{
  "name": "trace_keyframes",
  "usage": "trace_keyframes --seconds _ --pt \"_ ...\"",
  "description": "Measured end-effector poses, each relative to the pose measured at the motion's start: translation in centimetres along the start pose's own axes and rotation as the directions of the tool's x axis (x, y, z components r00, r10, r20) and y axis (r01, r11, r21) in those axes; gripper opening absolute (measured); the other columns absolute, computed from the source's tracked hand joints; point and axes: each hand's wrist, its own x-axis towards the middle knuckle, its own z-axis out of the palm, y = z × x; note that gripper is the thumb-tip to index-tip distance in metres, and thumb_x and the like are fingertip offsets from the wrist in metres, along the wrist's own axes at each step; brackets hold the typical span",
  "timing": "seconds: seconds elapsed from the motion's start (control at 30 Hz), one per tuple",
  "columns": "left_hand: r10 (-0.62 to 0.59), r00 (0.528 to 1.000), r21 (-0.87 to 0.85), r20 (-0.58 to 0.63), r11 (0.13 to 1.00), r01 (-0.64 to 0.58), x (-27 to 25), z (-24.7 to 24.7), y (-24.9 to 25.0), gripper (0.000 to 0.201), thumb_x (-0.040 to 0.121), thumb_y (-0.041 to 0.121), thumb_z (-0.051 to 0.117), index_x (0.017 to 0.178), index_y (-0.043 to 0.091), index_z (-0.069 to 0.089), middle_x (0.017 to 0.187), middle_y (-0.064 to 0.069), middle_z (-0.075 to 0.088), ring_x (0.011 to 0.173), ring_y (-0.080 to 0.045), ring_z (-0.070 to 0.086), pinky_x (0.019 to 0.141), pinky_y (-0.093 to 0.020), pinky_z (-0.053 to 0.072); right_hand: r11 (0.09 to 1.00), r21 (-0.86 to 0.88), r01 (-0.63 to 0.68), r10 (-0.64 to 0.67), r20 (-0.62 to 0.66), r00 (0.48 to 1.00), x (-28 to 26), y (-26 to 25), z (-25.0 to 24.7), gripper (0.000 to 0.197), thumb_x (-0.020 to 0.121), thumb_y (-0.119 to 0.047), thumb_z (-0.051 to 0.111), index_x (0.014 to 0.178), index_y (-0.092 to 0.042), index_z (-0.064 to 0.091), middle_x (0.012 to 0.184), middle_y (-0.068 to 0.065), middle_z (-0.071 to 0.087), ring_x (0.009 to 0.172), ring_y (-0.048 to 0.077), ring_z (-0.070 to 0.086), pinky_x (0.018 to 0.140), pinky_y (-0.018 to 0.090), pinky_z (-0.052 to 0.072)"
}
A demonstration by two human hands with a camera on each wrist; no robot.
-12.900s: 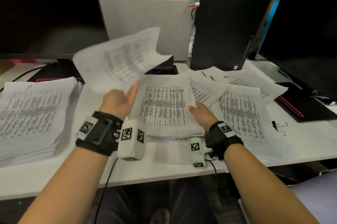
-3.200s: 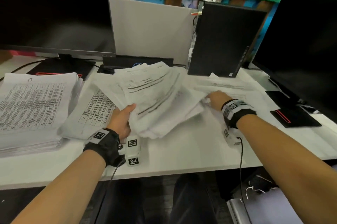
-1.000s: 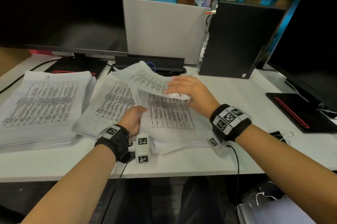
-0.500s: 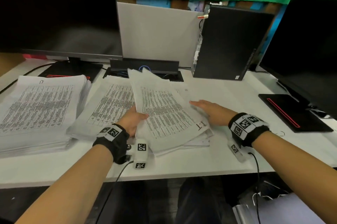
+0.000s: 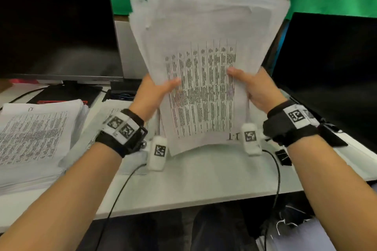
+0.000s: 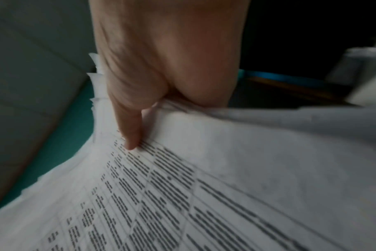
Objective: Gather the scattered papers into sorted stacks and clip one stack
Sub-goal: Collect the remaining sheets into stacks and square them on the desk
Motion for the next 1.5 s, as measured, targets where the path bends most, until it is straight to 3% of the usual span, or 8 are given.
trace_keyframes --seconds 0.27,0.47,0.67,0.9,1.1,1.23,1.37,1.5 --pt "0.071 0.981 0.093 0.179 0.992 -0.089 0.7 2.1 0.5 0.042 0.081 0.024 0.073 0.121 0.028 0.061 0.122 0.002 0.066 0.115 -0.012 0.061 0.104 -0.039 0.044 0.999 -0.038 0.014 -0.010 0.087 0.996 -1.5 0.0 1.1 0.053 0.083 -0.014 0.075 0.133 -0.013 0.057 0.126 0.005 0.067 0.119 0.022 0.063 0.107 0.049 0.045" --pt "0.282 0.959 0.003 0.008 0.959 -0.282 3.0 3.7 6.1 0.037 0.083 0.014 0.070 0.118 0.008 0.058 0.115 -0.007 0.067 0.108 -0.018 0.065 0.094 -0.033 0.052 0.966 -0.018 0.258 -0.258 -0.003 0.966 -0.8 -4.7 2.2 0.044 0.085 -0.012 0.073 0.126 -0.012 0.059 0.125 0.009 0.067 0.118 0.021 0.063 0.102 0.041 0.049" --pt "0.130 0.991 0.063 0.000 0.990 -0.130 3.1 0.5 2.9 0.018 0.092 0.014 0.060 0.110 0.014 0.061 0.105 0.003 0.069 0.098 -0.011 0.067 0.086 -0.028 0.053 0.995 0.037 0.091 -0.089 -0.036 0.995 -1.1 -2.6 -0.2 0.043 0.089 -0.014 0.069 0.129 -0.002 0.059 0.117 0.010 0.071 0.108 0.024 0.068 0.093 0.041 0.054" --pt "0.268 0.946 0.075 -0.181 0.963 -0.258 3.0 2.8 3.1 0.024 0.088 0.021 0.066 0.108 0.012 0.055 0.106 -0.002 0.065 0.098 -0.014 0.066 0.082 -0.027 0.055 0.978 0.175 0.113 -0.107 -0.045 0.993 -1.6 -1.9 1.9 0.044 0.091 -0.011 0.066 0.133 -0.001 0.055 0.124 0.017 0.067 0.114 0.031 0.065 0.098 0.047 0.052" --pt "-0.166 0.985 0.254 0.046 0.956 0.149 -0.1 1.4 -2.3 0.055 0.090 0.050 0.053 0.137 0.022 0.047 0.125 0.014 0.054 0.113 -0.001 0.050 0.104 -0.028 0.033 0.987 -0.014 -0.159 0.159 0.053 0.986 -3.4 4.3 1.9 0.065 0.077 -0.042 0.080 0.134 -0.022 0.056 0.127 -0.003 0.067 0.120 0.016 0.062 0.109 0.050 0.042" --pt "0.013 0.995 0.131 -0.104 0.991 0.000 -0.5 4.5 -0.3 0.024 0.088 0.027 0.066 0.111 0.020 0.062 0.098 0.015 0.065 0.087 0.011 0.062 0.080 -0.013 0.051 0.993 0.118 -0.004 0.025 -0.176 0.984 -2.9 2.6 4.4 0.025 0.084 -0.013 0.075 0.100 -0.029 0.064 0.097 -0.016 0.073 0.095 -0.001 0.069 0.095 0.031 0.053" --pt "0.148 0.971 0.096 -0.188 0.987 -0.132 0.1 5.3 2.4 0.022 0.089 0.017 0.065 0.086 0.032 0.049 0.088 0.019 0.056 0.067 0.026 0.055 0.064 0.002 0.042 0.976 0.150 0.158 -0.128 -0.194 0.973 -2.4 -0.4 4.2 0.029 0.086 -0.007 0.072 0.102 -0.030 0.065 0.104 -0.011 0.072 0.103 0.005 0.068 0.093 0.027 0.053" --pt "-0.327 0.945 0.310 0.006 0.899 0.309 -0.9 2.4 -3.9 0.045 0.082 0.040 0.070 0.121 0.020 0.057 0.117 0.008 0.062 0.102 0.001 0.059 0.099 -0.025 0.045 0.971 -0.040 -0.235 0.234 -0.022 0.972 -3.9 5.9 2.1 0.039 0.082 -0.012 0.076 0.118 -0.022 0.066 0.116 -0.002 0.072 0.109 0.014 0.067 0.103 0.039 0.049"
